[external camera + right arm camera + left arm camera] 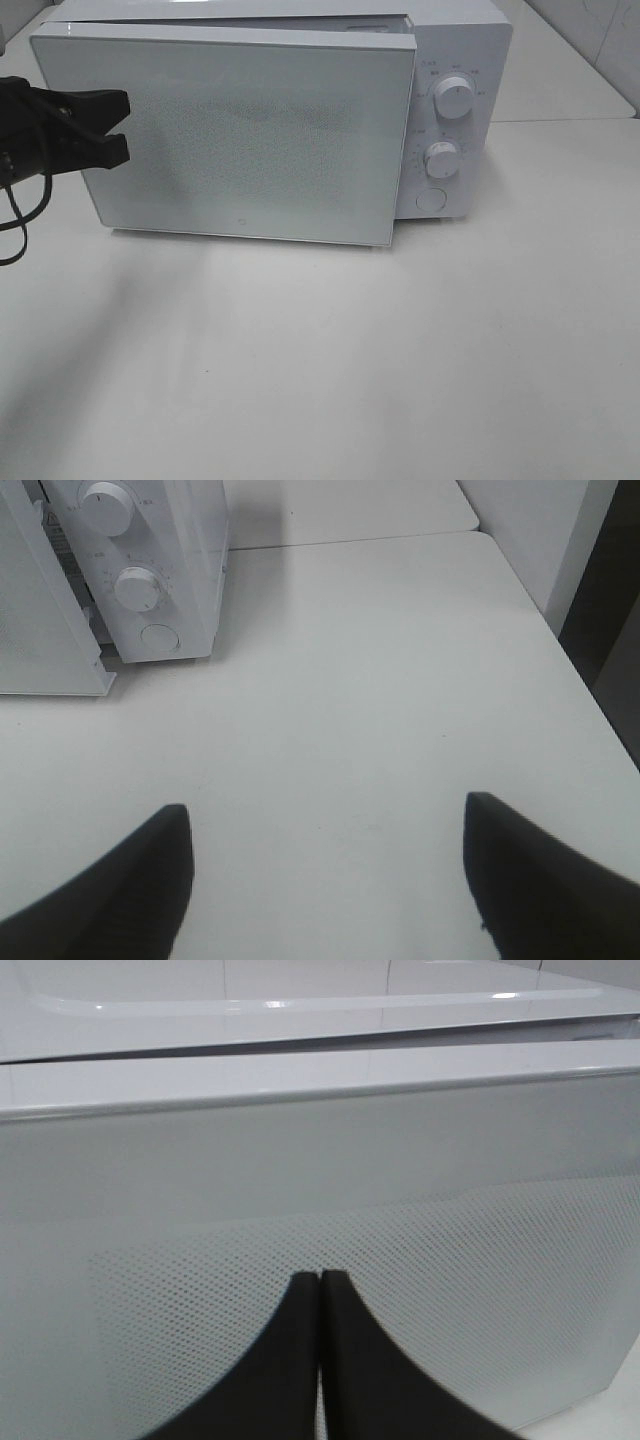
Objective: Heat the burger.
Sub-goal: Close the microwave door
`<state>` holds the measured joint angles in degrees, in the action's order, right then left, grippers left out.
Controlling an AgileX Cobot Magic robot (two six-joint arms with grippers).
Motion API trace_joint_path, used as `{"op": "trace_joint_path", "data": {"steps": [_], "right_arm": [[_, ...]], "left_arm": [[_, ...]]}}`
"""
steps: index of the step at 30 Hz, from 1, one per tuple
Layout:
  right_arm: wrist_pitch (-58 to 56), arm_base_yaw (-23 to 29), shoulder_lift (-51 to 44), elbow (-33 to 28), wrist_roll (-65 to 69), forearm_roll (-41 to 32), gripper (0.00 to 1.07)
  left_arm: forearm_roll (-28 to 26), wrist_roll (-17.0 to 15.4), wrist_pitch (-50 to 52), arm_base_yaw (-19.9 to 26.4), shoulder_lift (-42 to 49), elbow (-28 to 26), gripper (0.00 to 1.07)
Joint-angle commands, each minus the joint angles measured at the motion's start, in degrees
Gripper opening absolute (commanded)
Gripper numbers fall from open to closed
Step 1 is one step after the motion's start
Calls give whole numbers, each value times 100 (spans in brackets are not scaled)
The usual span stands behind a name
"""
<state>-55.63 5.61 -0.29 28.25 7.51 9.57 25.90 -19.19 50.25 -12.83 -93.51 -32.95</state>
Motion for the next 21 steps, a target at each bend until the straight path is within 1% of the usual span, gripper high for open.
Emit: {"op": "trace_joint_path", "data": {"steps": [1,2,11,12,14,15,16,18,19,21], "right_arm": [[34,-34,-160,-6,29,11,72],[34,-34,-160,-6,29,11,72],[34,-34,-160,-6,29,11,72],[34,-34,-160,-6,29,11,72],[34,-34,-160,-6,29,11,72],[34,-34,-160,-6,29,11,72],[34,-34,-160,-6,29,11,72],[34,-34,-160,-6,29,11,72],[34,-34,-160,-6,29,11,72],[34,-34,-160,-6,29,11,72]], "left_arm": [[-132,-6,6,-109,11,-57,0],[-189,0,11,-212,-29,-57,0],[-327,6,23,-470,-315,-183,0],[-407,6,-11,-579,-327,-269,0],[-435,6,-17,-630,-350,-315,0],[-453,6,-115,-751,-424,-476,0],[-453,6,-115,-751,-424,-476,0],[-498,6,-424,-928,-544,-733,0],[-498,6,-424,-928,-544,-733,0],[-659,6,-464,-1071,-619,-917,0]]}}
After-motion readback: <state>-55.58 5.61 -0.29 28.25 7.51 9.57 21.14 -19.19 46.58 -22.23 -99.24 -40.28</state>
